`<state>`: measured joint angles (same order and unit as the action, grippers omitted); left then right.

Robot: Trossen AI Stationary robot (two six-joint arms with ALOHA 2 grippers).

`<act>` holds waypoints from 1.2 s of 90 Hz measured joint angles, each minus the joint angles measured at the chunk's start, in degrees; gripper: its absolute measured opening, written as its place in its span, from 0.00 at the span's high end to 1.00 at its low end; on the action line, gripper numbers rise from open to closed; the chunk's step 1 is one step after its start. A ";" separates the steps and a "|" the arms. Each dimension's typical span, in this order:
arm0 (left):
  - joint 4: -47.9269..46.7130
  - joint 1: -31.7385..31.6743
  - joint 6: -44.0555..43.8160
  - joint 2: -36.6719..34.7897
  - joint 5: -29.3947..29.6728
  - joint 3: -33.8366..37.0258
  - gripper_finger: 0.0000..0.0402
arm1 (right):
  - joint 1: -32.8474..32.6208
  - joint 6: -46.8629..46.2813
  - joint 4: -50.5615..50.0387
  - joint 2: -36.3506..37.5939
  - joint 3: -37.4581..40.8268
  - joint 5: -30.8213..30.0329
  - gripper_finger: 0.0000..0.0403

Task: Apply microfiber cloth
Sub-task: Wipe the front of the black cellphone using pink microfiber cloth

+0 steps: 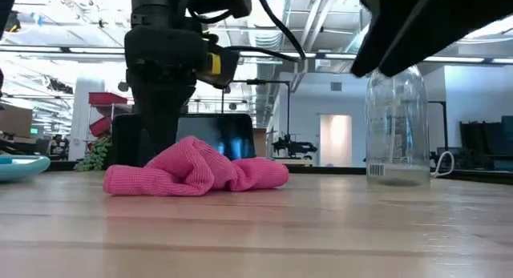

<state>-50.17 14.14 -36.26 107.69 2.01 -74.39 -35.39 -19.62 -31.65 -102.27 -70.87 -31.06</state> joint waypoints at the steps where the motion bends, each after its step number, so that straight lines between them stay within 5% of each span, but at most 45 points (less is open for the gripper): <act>1: -0.28 -0.01 0.11 0.04 -0.23 -0.22 0.98 | 0.02 0.00 0.31 -0.31 0.00 0.01 0.45; 25: -5.17 0.04 -0.07 0.42 -0.27 -5.61 0.98 | 0.65 0.15 4.18 -5.81 0.04 0.19 0.45; 74: -11.83 -0.64 0.81 4.02 -3.75 -8.52 0.98 | -0.73 -1.38 4.93 -5.69 0.04 -0.07 0.45; 108: -8.25 -0.59 0.33 6.30 -3.99 -6.16 0.98 | -0.51 -1.51 5.69 -5.67 0.04 -0.20 0.45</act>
<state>-58.42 13.55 -35.93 114.00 -1.98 -80.55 -35.90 -21.13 -25.96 -107.94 -70.83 -31.27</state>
